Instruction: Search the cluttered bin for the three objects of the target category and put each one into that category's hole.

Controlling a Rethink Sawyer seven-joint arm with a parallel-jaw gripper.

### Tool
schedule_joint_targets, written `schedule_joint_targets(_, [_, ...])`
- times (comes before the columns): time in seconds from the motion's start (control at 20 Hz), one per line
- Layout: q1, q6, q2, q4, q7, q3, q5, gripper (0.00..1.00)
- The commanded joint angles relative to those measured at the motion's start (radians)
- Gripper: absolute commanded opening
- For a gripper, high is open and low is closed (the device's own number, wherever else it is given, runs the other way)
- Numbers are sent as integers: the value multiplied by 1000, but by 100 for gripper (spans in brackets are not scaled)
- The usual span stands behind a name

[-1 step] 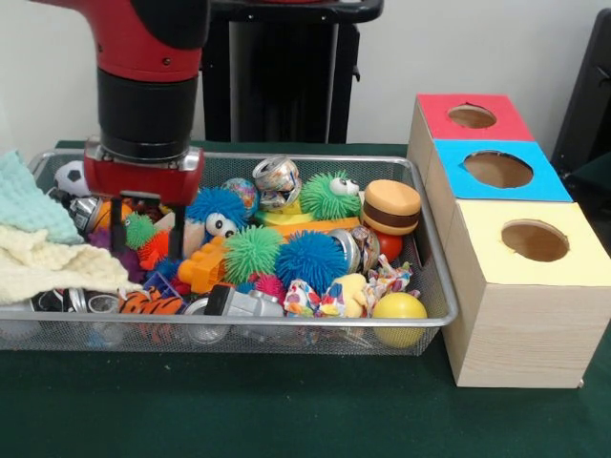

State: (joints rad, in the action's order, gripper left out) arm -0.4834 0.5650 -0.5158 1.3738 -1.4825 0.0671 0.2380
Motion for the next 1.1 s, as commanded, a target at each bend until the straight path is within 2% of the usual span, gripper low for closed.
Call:
schedule_joint_targets(0.05, [-53, 150, 57, -108, 212, 136, 65, 100])
schedule_joint_targets(0.35, [-62, 161, 46, -104, 228, 151, 105, 100])
schedule_joint_targets(0.6, [-72, 179, 48, -114, 212, 164, 107, 100])
schedule_joint_targets(0.8, [-77, 106, 108, -124, 164, 164, 131, 100])
schedule_joint_targets(1.1, [-89, 54, 112, -98, 125, 170, 142, 100])
